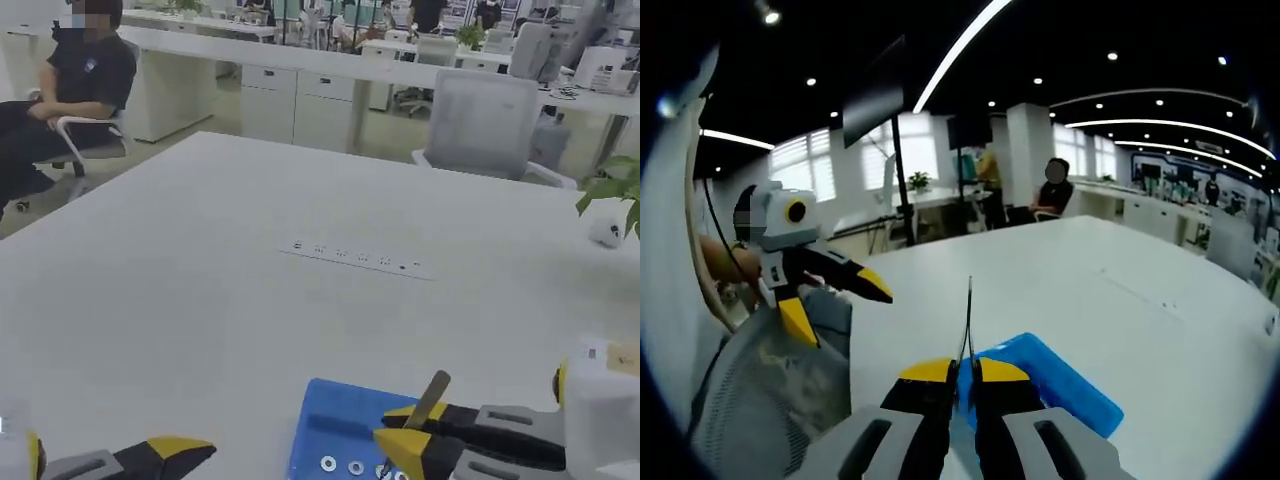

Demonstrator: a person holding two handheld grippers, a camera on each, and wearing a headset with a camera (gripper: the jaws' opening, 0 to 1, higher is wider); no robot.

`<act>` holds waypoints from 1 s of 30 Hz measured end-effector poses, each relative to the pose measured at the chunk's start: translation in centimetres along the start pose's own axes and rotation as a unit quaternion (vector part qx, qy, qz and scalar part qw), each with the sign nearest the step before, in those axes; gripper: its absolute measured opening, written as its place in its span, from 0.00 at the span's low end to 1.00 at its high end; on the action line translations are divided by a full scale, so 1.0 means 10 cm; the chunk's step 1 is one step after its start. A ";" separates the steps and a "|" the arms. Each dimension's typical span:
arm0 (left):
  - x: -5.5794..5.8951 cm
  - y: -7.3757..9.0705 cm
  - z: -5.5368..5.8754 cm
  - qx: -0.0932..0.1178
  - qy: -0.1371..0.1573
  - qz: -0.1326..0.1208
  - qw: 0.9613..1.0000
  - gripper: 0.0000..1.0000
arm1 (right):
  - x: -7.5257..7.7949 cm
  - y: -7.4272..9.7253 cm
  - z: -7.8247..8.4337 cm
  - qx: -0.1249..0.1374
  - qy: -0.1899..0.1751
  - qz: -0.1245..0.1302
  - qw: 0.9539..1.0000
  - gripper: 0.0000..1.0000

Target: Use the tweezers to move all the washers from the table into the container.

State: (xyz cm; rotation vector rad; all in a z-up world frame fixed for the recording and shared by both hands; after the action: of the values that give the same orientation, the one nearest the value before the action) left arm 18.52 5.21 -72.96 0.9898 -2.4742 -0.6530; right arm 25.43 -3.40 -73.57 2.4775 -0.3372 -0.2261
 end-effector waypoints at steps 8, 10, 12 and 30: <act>0.29 -0.14 -0.10 -0.026 -0.060 0.059 0.996 0.40 | -0.22 0.05 0.26 -0.027 0.014 -0.037 0.999 0.04; 0.36 -0.17 -0.13 -0.031 -0.072 0.075 0.994 0.37 | -0.29 0.06 0.32 -0.037 0.022 -0.051 0.998 0.04; 0.43 -0.20 -0.16 -0.032 -0.080 0.091 0.992 0.35 | -0.36 0.05 0.39 -0.047 0.033 -0.066 0.996 0.04; 0.78 -0.36 -0.16 -0.088 -0.163 0.180 0.966 0.11 | -0.82 -0.05 0.71 -0.103 0.111 -0.144 0.978 0.04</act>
State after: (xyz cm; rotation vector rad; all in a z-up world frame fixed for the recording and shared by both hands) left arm 16.00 -3.13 -72.21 0.3723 -2.7161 -0.9501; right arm 16.05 -4.59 -78.91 2.3076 0.1357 -0.0950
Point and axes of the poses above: the centre of the closed fingertips' face, and the gripper's own axes: y roughly backward along the fingers, x roughly to its right, z roughly out of its underside, the point moved 2 cm from there along y, roughly backward along the fingers, and after that the axes turned 13 degrees about -x, right-handed, at the moved point
